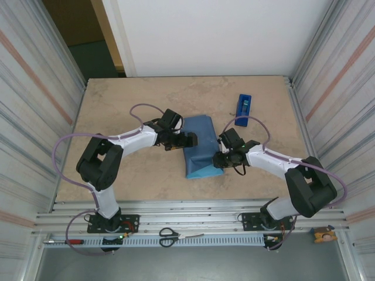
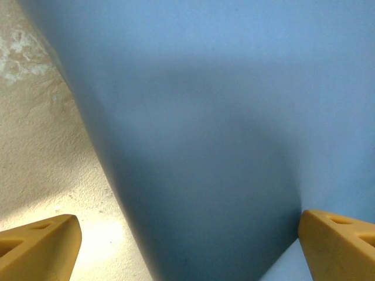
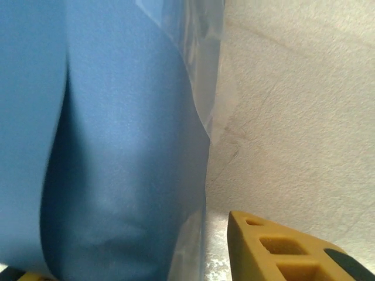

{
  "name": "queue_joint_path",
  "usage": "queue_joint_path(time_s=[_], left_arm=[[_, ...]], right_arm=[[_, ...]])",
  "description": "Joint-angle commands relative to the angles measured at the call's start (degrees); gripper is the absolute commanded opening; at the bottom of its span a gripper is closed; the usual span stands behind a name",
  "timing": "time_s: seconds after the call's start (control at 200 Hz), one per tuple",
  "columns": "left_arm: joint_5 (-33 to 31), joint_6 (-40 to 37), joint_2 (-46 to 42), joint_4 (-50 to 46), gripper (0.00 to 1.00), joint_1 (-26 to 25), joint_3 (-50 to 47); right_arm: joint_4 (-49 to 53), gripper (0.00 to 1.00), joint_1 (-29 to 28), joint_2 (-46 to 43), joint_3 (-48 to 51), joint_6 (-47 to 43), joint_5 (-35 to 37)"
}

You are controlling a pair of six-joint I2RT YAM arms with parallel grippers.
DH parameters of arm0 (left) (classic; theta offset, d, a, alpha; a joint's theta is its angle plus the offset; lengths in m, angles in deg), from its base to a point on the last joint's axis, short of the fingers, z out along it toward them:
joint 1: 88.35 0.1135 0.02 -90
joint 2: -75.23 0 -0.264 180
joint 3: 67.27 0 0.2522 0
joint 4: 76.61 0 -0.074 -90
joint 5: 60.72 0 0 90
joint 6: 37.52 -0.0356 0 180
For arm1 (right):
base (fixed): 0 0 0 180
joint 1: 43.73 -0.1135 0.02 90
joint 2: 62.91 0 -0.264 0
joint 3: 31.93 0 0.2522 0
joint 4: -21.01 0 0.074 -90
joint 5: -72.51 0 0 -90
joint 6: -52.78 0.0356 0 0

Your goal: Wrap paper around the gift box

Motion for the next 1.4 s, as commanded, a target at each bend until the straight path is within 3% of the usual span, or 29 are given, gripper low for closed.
queue_joint_path(time_s=[0.0, 0.195, 0.296, 0.832, 1.022, 1.398], left_arm=[[-2.2, -2.5, 3.2, -7.7, 0.95, -0.2, -1.6], [-1.9, -2.5, 3.6, -7.6, 0.94, -0.2, -1.3], [-1.8, -2.6, 3.6, -7.6, 0.94, -0.2, -1.4], [-1.2, -3.9, 4.8, -7.8, 0.9, -0.2, -1.0], [0.2, -7.1, 7.3, -9.2, 0.83, -0.2, 0.9], [0.2, -15.6, 13.7, -15.1, 0.8, 0.9, 7.8]], right_arm=[[0.3, 0.42, 1.1, -3.3, -1.4, -4.8, -3.5], [2.5, 0.42, 2.5, -3.2, -2.5, -5.5, -4.0], [5.1, 0.4, 2.7, -2.4, -3.7, -4.2, -0.7], [1.9, 0.32, 4.6, 2.9, -4.4, -4.2, -1.9], [2.2, 0.33, 5.3, 4.3, -5.0, -4.4, -3.5], [3.2, 0.33, 4.9, 3.0, -5.1, -3.8, -3.2]])
